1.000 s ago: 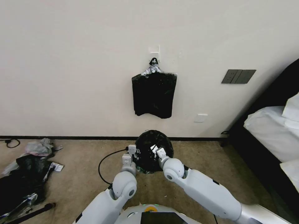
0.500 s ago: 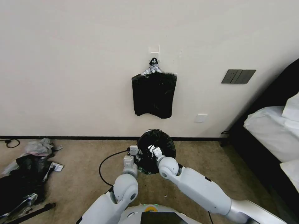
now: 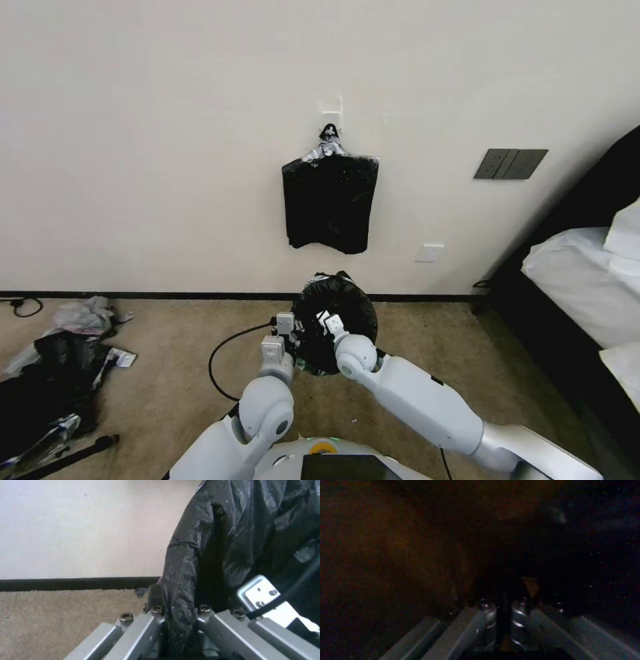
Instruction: Place a trash bag onto the trash bin.
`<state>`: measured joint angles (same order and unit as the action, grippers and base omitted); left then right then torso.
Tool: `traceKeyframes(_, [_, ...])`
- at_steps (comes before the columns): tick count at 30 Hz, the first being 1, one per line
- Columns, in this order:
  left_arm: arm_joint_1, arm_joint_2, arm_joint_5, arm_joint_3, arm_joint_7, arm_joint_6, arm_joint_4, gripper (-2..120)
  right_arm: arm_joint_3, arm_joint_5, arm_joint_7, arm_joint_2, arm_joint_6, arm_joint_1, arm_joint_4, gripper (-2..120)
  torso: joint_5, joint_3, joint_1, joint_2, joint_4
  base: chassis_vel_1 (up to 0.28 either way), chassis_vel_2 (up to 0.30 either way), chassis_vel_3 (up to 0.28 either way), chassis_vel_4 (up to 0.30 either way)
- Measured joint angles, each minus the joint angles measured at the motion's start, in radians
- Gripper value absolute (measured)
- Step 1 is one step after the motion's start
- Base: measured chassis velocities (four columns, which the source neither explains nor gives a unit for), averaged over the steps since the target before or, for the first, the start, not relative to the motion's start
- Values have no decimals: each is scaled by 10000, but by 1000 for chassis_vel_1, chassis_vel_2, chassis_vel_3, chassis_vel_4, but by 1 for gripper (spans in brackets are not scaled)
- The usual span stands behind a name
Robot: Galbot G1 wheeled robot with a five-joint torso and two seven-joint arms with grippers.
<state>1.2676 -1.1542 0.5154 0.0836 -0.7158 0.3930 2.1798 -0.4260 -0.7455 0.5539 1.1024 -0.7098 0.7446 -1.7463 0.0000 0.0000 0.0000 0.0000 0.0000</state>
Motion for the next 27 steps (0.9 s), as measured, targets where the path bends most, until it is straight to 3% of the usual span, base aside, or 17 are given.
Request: traceKeyframes(27, [21,124,402,5,16,76,223,1,27,81,-63,348,15,-204,916,0,0,0,0,0,0,0,0,0,0])
